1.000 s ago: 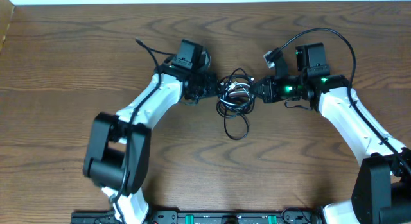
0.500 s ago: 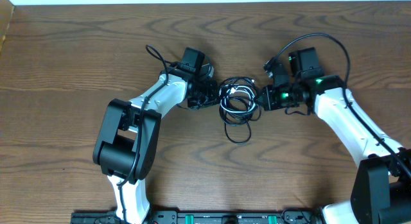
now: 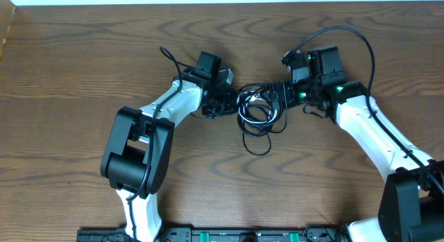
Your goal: Untangle cables
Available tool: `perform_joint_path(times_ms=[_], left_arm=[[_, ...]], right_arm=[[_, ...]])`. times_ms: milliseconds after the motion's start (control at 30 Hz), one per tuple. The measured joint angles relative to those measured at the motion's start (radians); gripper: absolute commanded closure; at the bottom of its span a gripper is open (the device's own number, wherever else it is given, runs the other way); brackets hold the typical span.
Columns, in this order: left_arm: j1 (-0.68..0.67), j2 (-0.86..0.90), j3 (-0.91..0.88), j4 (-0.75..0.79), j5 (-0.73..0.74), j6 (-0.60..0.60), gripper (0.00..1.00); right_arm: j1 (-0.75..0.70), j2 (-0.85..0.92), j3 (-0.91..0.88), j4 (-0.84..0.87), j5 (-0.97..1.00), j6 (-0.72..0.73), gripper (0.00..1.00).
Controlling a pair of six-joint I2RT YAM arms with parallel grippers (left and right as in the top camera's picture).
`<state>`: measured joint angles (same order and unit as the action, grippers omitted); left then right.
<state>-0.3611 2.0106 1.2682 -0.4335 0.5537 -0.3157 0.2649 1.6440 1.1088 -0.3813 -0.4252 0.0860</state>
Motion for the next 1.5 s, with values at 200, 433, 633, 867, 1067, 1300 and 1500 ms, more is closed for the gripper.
perform_joint_path(times_ms=[200,433,633,867,1067,1300,1500], left_arm=[[0.0,0.0,0.0,0.0,0.021,0.011,0.93],[-0.001,0.0,0.0,-0.003,0.026,0.024,0.93],[-0.004,0.0,0.0,-0.004,0.074,0.033,0.92],[-0.006,0.0,0.0,-0.004,0.092,0.036,0.92],[-0.006,0.0,0.0,-0.005,0.08,0.036,0.91],[-0.006,0.0,0.0,-0.006,0.068,0.036,0.92],[0.001,0.0,0.0,-0.02,0.071,0.036,0.85]], right_arm=[[0.0,0.009,0.0,0.037,0.004,-0.019,0.1],[0.007,0.143,0.001,0.093,-0.004,-0.028,0.26],[0.023,0.204,0.001,0.148,-0.031,-0.034,0.99],[0.019,0.195,0.001,0.165,-0.1,-0.034,0.99],[0.007,0.07,0.001,0.149,-0.195,-0.034,0.99],[0.008,-0.162,0.001,0.141,-0.236,-0.034,0.99],[0.008,-0.265,0.001,0.14,-0.241,-0.039,0.99]])
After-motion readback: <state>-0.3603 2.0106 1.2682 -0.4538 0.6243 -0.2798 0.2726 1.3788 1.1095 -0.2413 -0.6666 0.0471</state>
